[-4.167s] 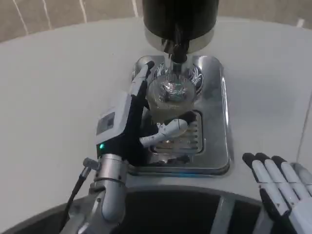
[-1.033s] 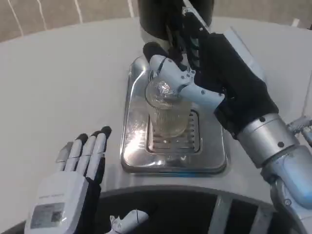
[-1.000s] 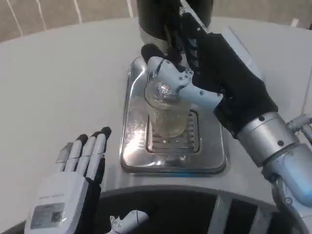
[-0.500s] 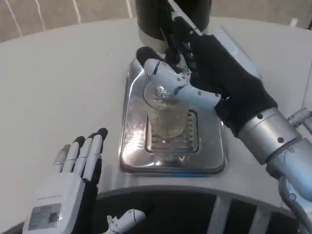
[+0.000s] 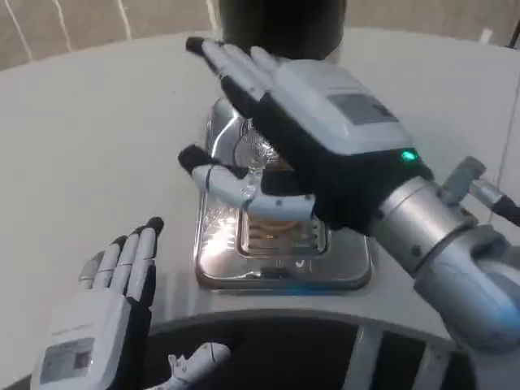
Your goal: Grasp the cup under the faucet to collect the drink, then remove the cup.
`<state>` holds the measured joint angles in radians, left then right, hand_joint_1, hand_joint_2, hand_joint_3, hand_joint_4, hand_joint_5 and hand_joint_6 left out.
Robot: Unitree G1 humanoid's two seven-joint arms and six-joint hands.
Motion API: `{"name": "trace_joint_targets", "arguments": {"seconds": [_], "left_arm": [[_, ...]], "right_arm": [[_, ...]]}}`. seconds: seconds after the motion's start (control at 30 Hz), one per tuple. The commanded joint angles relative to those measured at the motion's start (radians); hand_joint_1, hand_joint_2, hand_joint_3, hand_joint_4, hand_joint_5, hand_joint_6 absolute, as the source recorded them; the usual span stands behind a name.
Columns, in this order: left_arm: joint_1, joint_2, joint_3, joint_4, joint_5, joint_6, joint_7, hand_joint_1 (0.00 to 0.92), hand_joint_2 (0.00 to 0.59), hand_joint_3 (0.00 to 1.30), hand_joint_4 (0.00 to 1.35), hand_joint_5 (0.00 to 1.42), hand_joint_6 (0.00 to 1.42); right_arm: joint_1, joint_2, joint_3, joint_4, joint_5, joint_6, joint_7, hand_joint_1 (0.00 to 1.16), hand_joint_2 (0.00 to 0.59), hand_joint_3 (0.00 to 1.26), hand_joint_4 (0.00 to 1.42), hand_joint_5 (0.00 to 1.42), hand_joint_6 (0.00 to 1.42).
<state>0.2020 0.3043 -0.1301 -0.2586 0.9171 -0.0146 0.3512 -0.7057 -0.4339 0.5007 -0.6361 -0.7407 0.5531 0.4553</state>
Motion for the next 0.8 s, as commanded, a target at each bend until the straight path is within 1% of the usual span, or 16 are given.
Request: {"name": "trace_joint_targets", "arguments": {"seconds": [0.03, 0.1, 0.2, 0.23, 0.5, 0.57, 0.67, 0.73, 0.8], "left_arm": [[-0.021, 0.003, 0.008, 0.024, -0.005, 0.025, -0.016, 0.000, 0.079, 0.00, 0.00, 0.03, 0.07], [-0.041, 0.004, 0.009, 0.038, -0.014, 0.031, -0.020, 0.000, 0.069, 0.00, 0.00, 0.01, 0.06], [-0.072, 0.001, 0.013, 0.060, -0.026, 0.037, -0.017, 0.000, 0.072, 0.00, 0.00, 0.00, 0.03], [-0.084, 0.000, 0.015, 0.069, -0.031, 0.038, -0.013, 0.000, 0.071, 0.00, 0.00, 0.00, 0.03], [-0.199, -0.014, 0.006, 0.167, -0.074, 0.025, 0.017, 0.000, 0.067, 0.00, 0.00, 0.00, 0.02], [-0.222, -0.017, -0.001, 0.187, -0.084, 0.017, 0.024, 0.003, 0.067, 0.00, 0.00, 0.00, 0.02], [-0.256, -0.019, -0.017, 0.215, -0.090, 0.011, 0.027, 0.051, 0.064, 0.00, 0.00, 0.00, 0.02], [-0.283, -0.021, -0.027, 0.238, -0.095, 0.006, 0.025, 0.085, 0.073, 0.00, 0.00, 0.00, 0.02], [-0.300, -0.024, -0.031, 0.256, -0.107, -0.004, 0.023, 0.102, 0.072, 0.00, 0.00, 0.00, 0.02]], "right_arm": [[0.015, 0.046, 0.034, 0.034, -0.046, -0.011, 0.076, 0.14, 0.436, 0.00, 0.00, 0.00, 0.00], [0.027, 0.068, 0.030, 0.037, -0.061, -0.013, 0.084, 0.15, 0.448, 0.00, 0.00, 0.00, 0.00], [0.042, 0.092, 0.024, 0.032, -0.093, -0.016, 0.087, 0.15, 0.449, 0.00, 0.00, 0.00, 0.00], [0.045, 0.099, 0.021, 0.031, -0.102, -0.018, 0.092, 0.16, 0.461, 0.00, 0.00, 0.00, 0.00], [0.045, 0.133, 0.001, 0.024, -0.153, -0.031, 0.148, 0.18, 0.461, 0.00, 0.00, 0.00, 0.00], [0.045, 0.141, -0.007, 0.022, -0.165, -0.035, 0.159, 0.20, 0.471, 0.00, 0.00, 0.00, 0.00], [0.048, 0.150, -0.019, 0.019, -0.177, -0.039, 0.177, 0.22, 0.462, 0.00, 0.00, 0.00, 0.00], [0.050, 0.154, -0.025, 0.018, -0.181, -0.042, 0.185, 0.22, 0.461, 0.00, 0.00, 0.00, 0.00], [0.052, 0.158, -0.032, 0.016, -0.186, -0.044, 0.192, 0.23, 0.462, 0.00, 0.00, 0.00, 0.00]]}}
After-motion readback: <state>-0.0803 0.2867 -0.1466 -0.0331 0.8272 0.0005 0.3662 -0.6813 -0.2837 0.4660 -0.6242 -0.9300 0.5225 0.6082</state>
